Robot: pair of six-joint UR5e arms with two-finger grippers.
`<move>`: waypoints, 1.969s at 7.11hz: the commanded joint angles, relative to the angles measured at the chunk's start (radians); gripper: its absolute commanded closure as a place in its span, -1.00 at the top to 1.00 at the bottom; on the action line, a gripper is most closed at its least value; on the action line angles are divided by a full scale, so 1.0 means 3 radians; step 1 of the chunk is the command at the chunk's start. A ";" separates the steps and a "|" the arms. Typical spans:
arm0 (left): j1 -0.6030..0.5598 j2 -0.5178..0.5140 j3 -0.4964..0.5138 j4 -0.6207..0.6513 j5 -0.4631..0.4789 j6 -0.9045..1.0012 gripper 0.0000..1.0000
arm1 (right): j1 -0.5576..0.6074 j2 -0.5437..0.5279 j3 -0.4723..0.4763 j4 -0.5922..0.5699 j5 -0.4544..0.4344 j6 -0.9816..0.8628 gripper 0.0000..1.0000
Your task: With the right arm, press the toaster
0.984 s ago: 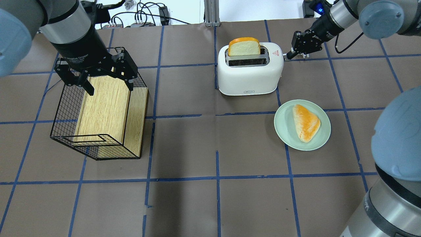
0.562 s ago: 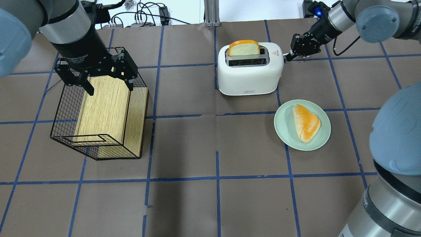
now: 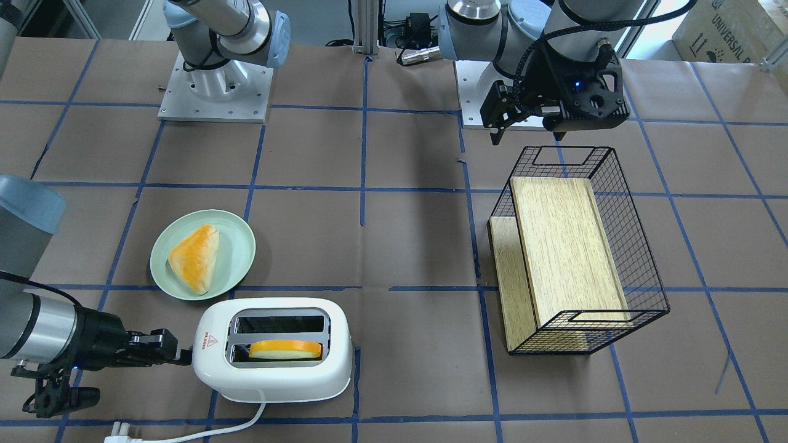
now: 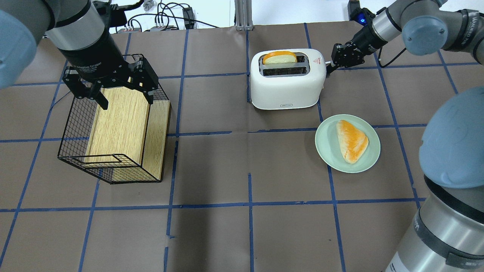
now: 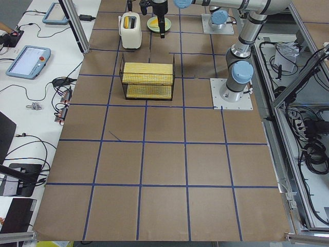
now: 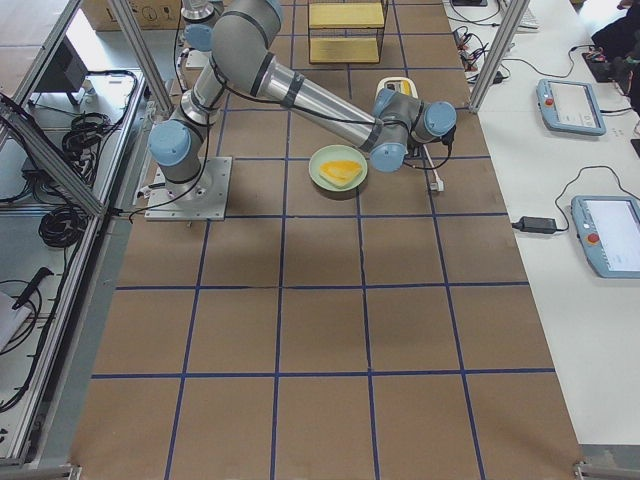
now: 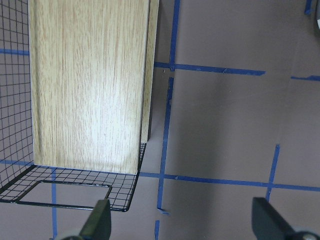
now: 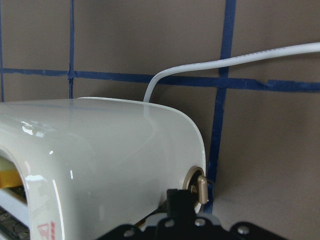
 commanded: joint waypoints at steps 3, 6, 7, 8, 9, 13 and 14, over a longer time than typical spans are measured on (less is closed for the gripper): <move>0.0000 0.0000 0.0000 -0.0005 0.0000 0.0000 1.00 | 0.0005 0.0009 -0.0025 -0.0083 -0.0040 0.0043 -0.89; 0.0000 0.0000 0.0000 -0.0004 0.0000 0.0000 1.00 | 0.0305 -0.0552 -0.0285 0.0024 -0.1309 0.0222 0.99; 0.0000 0.0000 0.0000 -0.0005 0.0000 0.0000 1.00 | 0.0418 -0.0629 -0.0316 0.0161 -0.1744 0.0242 1.00; 0.0000 0.0000 0.0000 0.0001 0.0000 0.0000 1.00 | 0.0425 -0.0671 -0.0311 0.0173 -0.1769 0.0227 1.00; 0.0000 0.0000 0.0000 0.0001 0.0000 0.0000 1.00 | 0.0420 -0.0742 -0.0281 0.0249 -0.1749 0.0202 1.00; 0.0000 0.0000 0.0000 -0.0004 0.0000 0.0000 1.00 | 0.0450 -0.1940 0.0564 0.0827 -0.1764 0.0350 1.00; 0.0000 0.0000 0.0000 -0.0005 0.0000 0.0000 1.00 | 0.0455 -0.2182 0.0822 0.0807 -0.1789 0.0406 1.00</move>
